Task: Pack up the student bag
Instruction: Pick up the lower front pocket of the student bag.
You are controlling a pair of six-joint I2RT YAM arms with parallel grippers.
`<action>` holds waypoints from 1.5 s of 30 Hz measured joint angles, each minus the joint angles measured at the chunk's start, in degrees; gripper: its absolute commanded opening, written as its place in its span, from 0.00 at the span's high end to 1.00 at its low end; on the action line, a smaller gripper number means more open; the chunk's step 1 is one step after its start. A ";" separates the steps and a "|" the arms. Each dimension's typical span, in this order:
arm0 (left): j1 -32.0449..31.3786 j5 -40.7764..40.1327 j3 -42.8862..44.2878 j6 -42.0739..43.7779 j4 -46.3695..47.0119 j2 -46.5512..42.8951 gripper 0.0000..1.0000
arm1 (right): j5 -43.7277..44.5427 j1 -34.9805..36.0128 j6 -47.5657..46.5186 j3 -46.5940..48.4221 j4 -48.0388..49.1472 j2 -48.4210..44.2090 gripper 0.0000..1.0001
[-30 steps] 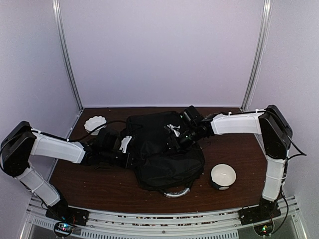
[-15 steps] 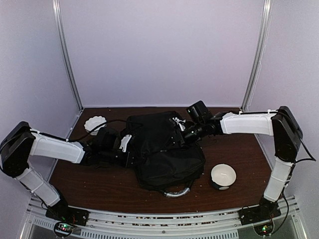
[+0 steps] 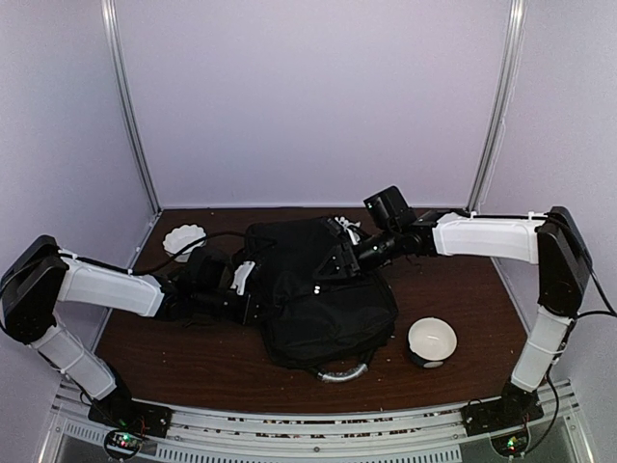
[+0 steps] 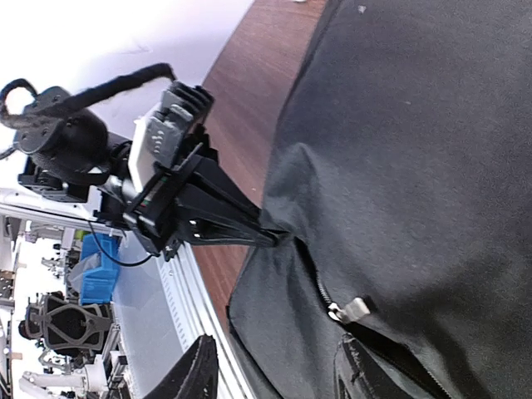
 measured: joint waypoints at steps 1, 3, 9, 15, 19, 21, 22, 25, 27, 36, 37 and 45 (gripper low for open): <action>0.00 0.00 0.00 0.00 0.00 0.00 1.00 | 0.72 0.00 -0.72 0.37 -1.20 0.04 0.53; 0.00 0.02 0.02 0.00 -0.02 0.00 1.00 | 1.79 0.00 -2.27 1.49 -3.10 0.50 0.54; 0.00 0.04 0.02 -0.02 0.00 0.00 1.00 | 2.86 0.00 -5.18 5.11 -6.38 4.31 0.55; 0.00 0.04 0.02 0.00 -0.22 0.00 1.00 | 3.23 0.00 -6.49 5.35 -8.04 7.06 0.54; 0.00 0.09 0.02 0.00 -0.20 0.00 1.00 | 3.21 0.00 -6.67 6.23 -8.79 7.50 0.54; 0.00 0.09 0.02 0.00 -0.20 0.00 1.00 | 3.19 0.00 -6.67 6.69 -8.85 7.98 0.54; 0.00 0.09 0.02 0.00 -0.20 0.00 1.00 | 3.15 0.00 -6.67 6.91 -8.85 8.33 0.55; 0.00 0.13 0.02 0.00 -0.22 0.00 1.00 | 2.73 0.00 -6.64 7.26 -8.79 9.33 0.55; 0.00 0.13 0.02 -0.02 -0.22 0.00 1.00 | 2.14 0.00 -6.60 7.69 -8.83 10.01 0.55; 0.00 0.11 0.02 -0.02 -0.24 0.00 1.00 | 4.85 0.79 -6.21 11.91 -12.61 12.55 0.62; 0.02 0.09 0.02 -0.02 -0.31 0.00 1.00 | 5.64 1.03 -6.16 12.39 -13.14 12.76 0.62; 0.00 -0.28 0.02 -0.02 -1.62 -1.03 1.00 | 12.72 3.56 -5.95 14.60 -15.80 13.55 0.64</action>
